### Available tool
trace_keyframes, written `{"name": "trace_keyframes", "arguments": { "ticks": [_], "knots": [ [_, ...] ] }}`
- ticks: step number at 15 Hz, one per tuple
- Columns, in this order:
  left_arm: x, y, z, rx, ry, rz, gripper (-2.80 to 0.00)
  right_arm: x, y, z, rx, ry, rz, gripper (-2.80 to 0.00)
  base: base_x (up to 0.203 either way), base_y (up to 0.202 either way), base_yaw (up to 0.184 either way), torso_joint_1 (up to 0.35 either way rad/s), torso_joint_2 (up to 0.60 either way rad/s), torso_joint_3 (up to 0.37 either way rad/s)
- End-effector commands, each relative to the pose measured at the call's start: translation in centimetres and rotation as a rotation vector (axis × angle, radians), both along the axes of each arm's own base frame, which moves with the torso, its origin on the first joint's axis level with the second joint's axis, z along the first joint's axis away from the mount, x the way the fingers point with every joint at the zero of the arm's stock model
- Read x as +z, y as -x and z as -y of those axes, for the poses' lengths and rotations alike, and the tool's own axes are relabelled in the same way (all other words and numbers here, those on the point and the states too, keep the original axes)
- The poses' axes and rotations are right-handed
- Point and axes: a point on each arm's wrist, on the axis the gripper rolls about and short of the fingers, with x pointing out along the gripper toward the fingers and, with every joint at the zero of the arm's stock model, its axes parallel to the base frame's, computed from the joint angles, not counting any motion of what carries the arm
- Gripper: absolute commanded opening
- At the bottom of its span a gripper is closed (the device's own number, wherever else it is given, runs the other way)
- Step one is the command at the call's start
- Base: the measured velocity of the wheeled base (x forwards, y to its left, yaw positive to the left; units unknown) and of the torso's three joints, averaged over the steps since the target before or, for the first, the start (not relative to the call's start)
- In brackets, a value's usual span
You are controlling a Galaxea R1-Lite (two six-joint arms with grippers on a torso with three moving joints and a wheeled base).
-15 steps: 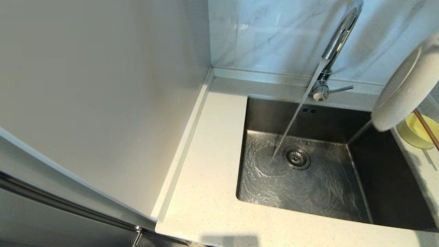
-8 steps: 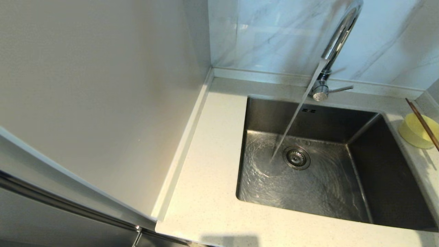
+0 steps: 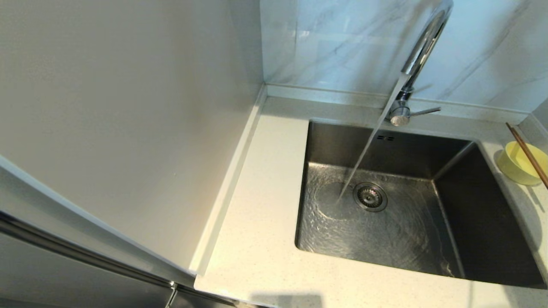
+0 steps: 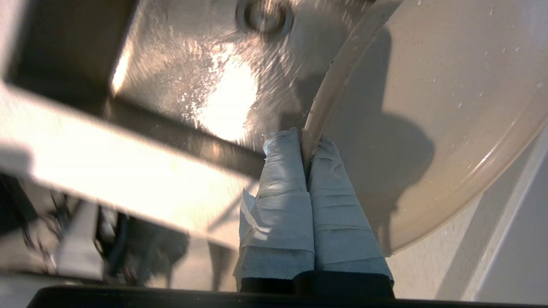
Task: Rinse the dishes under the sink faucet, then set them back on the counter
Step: Place the plate on the table
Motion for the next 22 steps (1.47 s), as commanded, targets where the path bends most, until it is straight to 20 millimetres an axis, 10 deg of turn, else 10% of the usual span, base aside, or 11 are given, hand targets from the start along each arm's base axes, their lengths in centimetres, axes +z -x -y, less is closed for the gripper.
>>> {"name": "trace_keyframes", "arguments": {
  "ticks": [1, 9, 22],
  "knots": [
    [0.0, 0.0, 0.0, 0.0, 0.0, 0.0, -2.8, -2.5, 1.4, -0.3, 0.059, 0.055, -0.073, -2.8, 0.0, 0.0, 0.0, 0.0, 0.0, 0.0],
    [0.0, 0.0, 0.0, 0.001, 0.0, 0.0, -2.8, -13.8, 6.8, -0.4, 0.155, 0.325, -0.39, -2.8, 0.0, 0.0, 0.0, 0.0, 0.0, 0.0],
    [0.0, 0.0, 0.0, 0.0, 0.0, 0.0, -2.8, -19.3, -0.5, 2.2, -0.06, 0.335, -0.453, -2.8, 0.0, 0.0, 0.0, 0.0, 0.0, 0.0]
  ]
}}
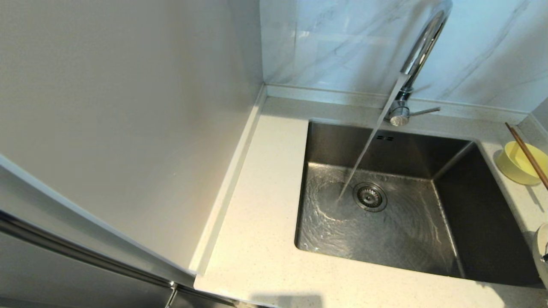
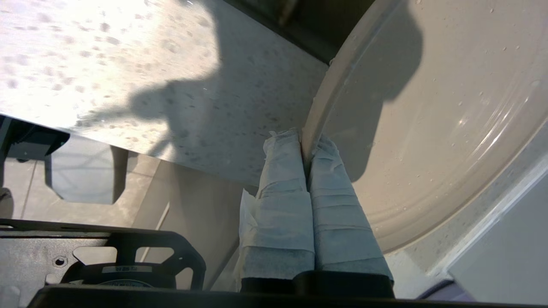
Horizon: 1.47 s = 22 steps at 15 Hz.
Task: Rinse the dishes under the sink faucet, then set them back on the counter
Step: Place the plate on the table
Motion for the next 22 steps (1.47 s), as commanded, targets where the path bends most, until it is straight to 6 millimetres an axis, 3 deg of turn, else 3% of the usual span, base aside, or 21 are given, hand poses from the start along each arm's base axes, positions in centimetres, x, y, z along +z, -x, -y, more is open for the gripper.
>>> {"name": "trace_keyframes", "arguments": {
  "ticks": [1, 10, 11, 12, 16, 22],
  "knots": [
    [0.0, 0.0, 0.0, 0.0, 0.0, 0.0, -2.8, -0.6, -0.7, 0.6, -0.037, -0.01, -0.051, -2.8, 0.0, 0.0, 0.0, 0.0, 0.0, 0.0],
    [0.0, 0.0, 0.0, -0.001, 0.0, 0.0, -2.8, -1.8, -3.3, 3.3, -0.163, -0.02, -0.062, -2.8, 0.0, 0.0, 0.0, 0.0, 0.0, 0.0],
    [0.0, 0.0, 0.0, -0.001, 0.0, 0.0, -2.8, -1.8, -3.3, 3.4, -0.167, -0.021, -0.057, -2.35, 0.0, 0.0, 0.0, 0.0, 0.0, 0.0],
    [0.0, 0.0, 0.0, 0.0, 0.0, 0.0, -2.8, -1.7, -3.3, 3.4, -0.169, -0.019, -0.051, 0.0, 0.0, 0.0, 0.0, 0.0, 0.0, 0.0],
    [0.0, 0.0, 0.0, -0.001, 0.0, 0.0, -2.8, -0.6, -2.7, 3.1, -0.16, -0.01, 0.015, 0.0, 0.0, 0.0, 0.0, 0.0, 0.0, 0.0],
    [0.0, 0.0, 0.0, -0.001, 0.0, 0.0, -2.8, 4.4, -1.0, 2.0, -0.093, -0.067, 0.311, 0.0, 0.0, 0.0, 0.0, 0.0, 0.0, 0.0]
  ]
}}
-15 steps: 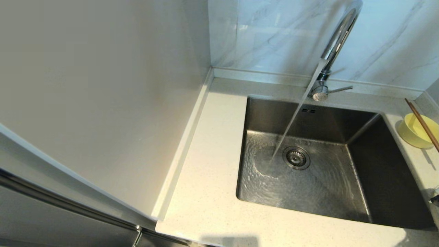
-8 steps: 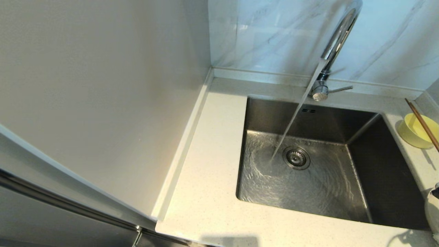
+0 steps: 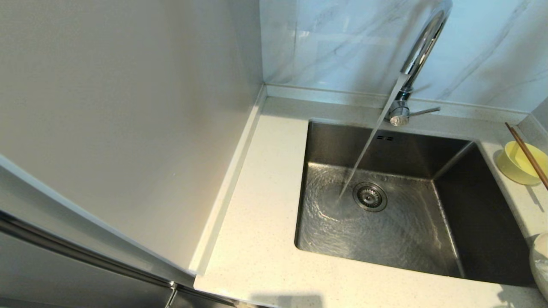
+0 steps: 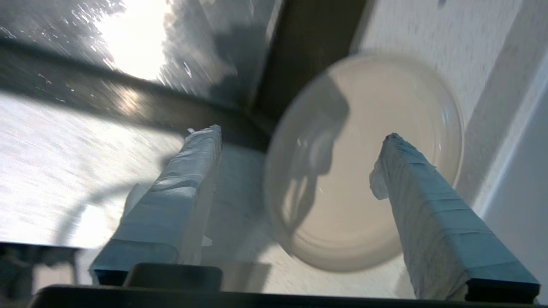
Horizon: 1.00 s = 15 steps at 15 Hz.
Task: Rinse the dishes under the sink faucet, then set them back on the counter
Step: Place the plate on the table, then turn off the faucet
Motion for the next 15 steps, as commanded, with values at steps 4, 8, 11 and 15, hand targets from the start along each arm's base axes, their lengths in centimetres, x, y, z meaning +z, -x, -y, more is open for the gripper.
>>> {"name": "trace_keyframes", "arguments": {
  "ticks": [4, 8, 11, 15],
  "knots": [
    [0.0, 0.0, 0.0, 0.0, 0.0, 0.0, -2.8, 4.3, 1.2, -1.0, -0.021, -0.306, 0.255, 0.0, 0.0, 0.0, 0.0, 0.0, 0.0, 0.0],
    [0.0, 0.0, 0.0, 0.0, 0.0, 0.0, -2.8, 4.7, 0.5, -1.1, -0.123, -0.38, 0.277, 0.0, 0.0, 0.0, 0.0, 0.0, 0.0, 0.0],
    [0.0, 0.0, 0.0, 0.0, 0.0, 0.0, -2.8, 4.0, 0.4, -1.9, -0.13, -0.305, 0.229, 0.0, 0.0, 0.0, 0.0, 0.0, 0.0, 0.0],
    [0.0, 0.0, 0.0, 0.0, 0.0, 0.0, -2.8, 4.0, 0.7, -2.8, -0.07, -0.299, 0.218, -2.8, 0.0, 0.0, 0.0, 0.0, 0.0, 0.0]
  ]
}}
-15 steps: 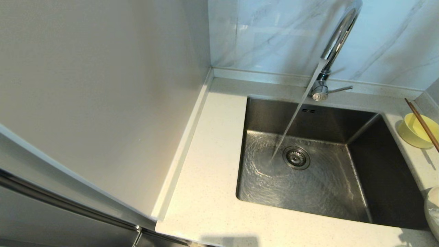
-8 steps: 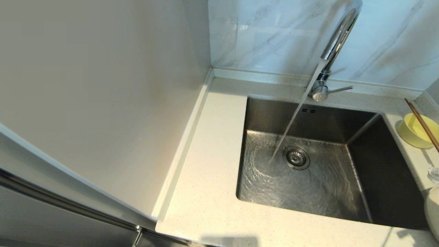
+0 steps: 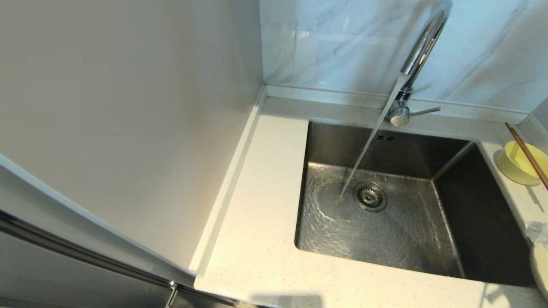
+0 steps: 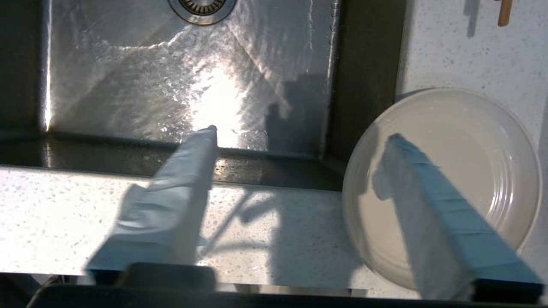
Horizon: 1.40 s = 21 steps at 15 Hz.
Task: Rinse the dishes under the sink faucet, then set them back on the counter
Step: Turn off the faucet
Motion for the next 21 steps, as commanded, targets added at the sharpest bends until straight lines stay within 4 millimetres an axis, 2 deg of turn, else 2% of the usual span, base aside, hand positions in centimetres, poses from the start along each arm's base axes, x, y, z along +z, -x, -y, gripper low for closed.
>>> {"name": "trace_keyframes", "arguments": {
  "ticks": [1, 6, 8, 9, 11, 14, 15, 18, 21],
  "knots": [
    [0.0, 0.0, 0.0, -0.001, 0.0, 0.0, -2.8, -0.1, -0.2, -0.1, 0.013, 0.003, -0.009, -2.8, 0.0, 0.0, 0.0, 0.0, 0.0, 0.0],
    [0.0, 0.0, 0.0, -0.001, 0.0, 0.0, -2.8, 0.6, -1.0, 0.0, 0.018, 0.16, -0.062, -2.8, 0.0, 0.0, 0.0, 0.0, 0.0, 0.0],
    [0.0, 0.0, 0.0, -0.001, 0.0, 0.0, -2.8, 2.0, -1.5, -0.5, 0.033, 0.191, -0.033, -2.8, 0.0, 0.0, 0.0, 0.0, 0.0, 0.0],
    [0.0, 0.0, 0.0, -0.001, 0.0, 0.0, -2.8, 2.0, -2.2, -0.7, 0.048, 0.189, -0.041, -2.8, 0.0, 0.0, 0.0, 0.0, 0.0, 0.0],
    [0.0, 0.0, 0.0, 0.0, 0.0, 0.0, -2.8, 1.7, -4.5, -0.9, 0.07, 0.135, -0.05, -2.8, 0.0, 0.0, 0.0, 0.0, 0.0, 0.0],
    [0.0, 0.0, 0.0, 0.0, 0.0, 0.0, -2.8, 1.6, -9.5, -1.2, 0.105, -0.095, 0.045, -2.8, 0.0, 0.0, 0.0, 0.0, 0.0, 0.0],
    [0.0, 0.0, 0.0, -0.001, 0.0, 0.0, -2.8, 1.6, -11.2, -1.4, 0.085, -0.179, 0.065, -2.8, 0.0, 0.0, 0.0, 0.0, 0.0, 0.0],
    [0.0, 0.0, 0.0, 0.001, 0.0, 0.0, -2.8, 3.1, -16.3, -1.8, -0.02, -0.445, 0.154, -2.8, 0.0, 0.0, 0.0, 0.0, 0.0, 0.0],
    [0.0, 0.0, 0.0, -0.001, 0.0, 0.0, -2.8, 3.6, -20.0, -1.7, -0.13, -0.508, 0.201, -2.8, 0.0, 0.0, 0.0, 0.0, 0.0, 0.0]
  ]
}}
